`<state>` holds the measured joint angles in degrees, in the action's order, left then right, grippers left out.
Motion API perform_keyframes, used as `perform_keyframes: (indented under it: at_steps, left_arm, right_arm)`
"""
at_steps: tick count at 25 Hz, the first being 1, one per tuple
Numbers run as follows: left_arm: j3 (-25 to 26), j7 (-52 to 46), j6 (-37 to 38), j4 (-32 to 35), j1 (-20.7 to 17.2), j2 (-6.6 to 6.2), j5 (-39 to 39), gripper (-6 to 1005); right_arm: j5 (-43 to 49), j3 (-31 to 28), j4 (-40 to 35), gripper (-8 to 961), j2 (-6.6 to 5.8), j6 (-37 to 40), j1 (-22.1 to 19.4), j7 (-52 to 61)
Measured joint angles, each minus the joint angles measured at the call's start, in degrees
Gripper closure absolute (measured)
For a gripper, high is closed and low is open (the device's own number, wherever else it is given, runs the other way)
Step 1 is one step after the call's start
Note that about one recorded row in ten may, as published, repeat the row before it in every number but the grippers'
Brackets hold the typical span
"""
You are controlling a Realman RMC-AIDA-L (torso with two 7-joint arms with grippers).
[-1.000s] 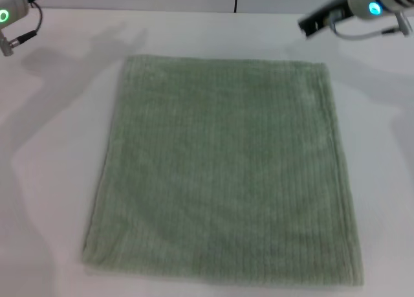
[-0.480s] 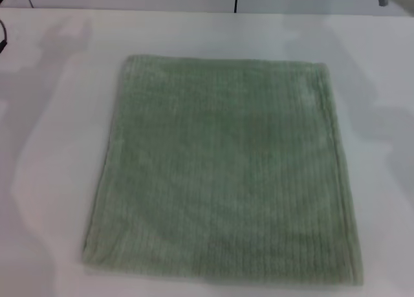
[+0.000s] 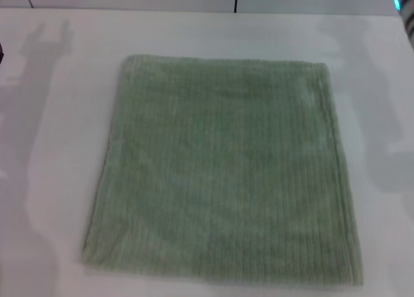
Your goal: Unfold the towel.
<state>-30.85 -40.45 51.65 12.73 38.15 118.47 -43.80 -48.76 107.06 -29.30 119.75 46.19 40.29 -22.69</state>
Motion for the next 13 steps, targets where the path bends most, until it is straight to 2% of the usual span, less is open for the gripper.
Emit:
perform_keyframes:
  at_steps: [3, 4, 6, 8, 13]
  left_arm:
    - [0.0, 9.4, 3.0, -3.6, 0.8, 0.19, 4.3, 457]
    - [0.0, 9.4, 3.0, -3.6, 0.8, 0.19, 4.3, 457]
    - [-0.1, 14.6, 4.3, -5.5, 1.3, 0.27, 5.2, 457]
    - [-0.5, 21.3, 5.6, -7.7, 1.5, 0.40, 5.1, 457]
    - [-0.5, 27.7, 7.3, -10.6, 1.6, 0.58, 4.9, 457]
  right_arm:
    - [0.3, 2.4, 9.4, 952, 0.03, 11.8, -0.8, 10.6]
    - [0.3, 2.4, 9.4, 952, 0.03, 11.8, -0.8, 10.6]
    - [0.3, 2.8, 14.4, 952, 0.02, 16.6, -2.0, 15.6]
    - [0.3, 2.8, 15.5, 952, 0.02, 17.2, -2.3, 16.2]
    - [2.8, 2.8, 17.9, 952, -0.02, 18.4, -5.2, 16.3]
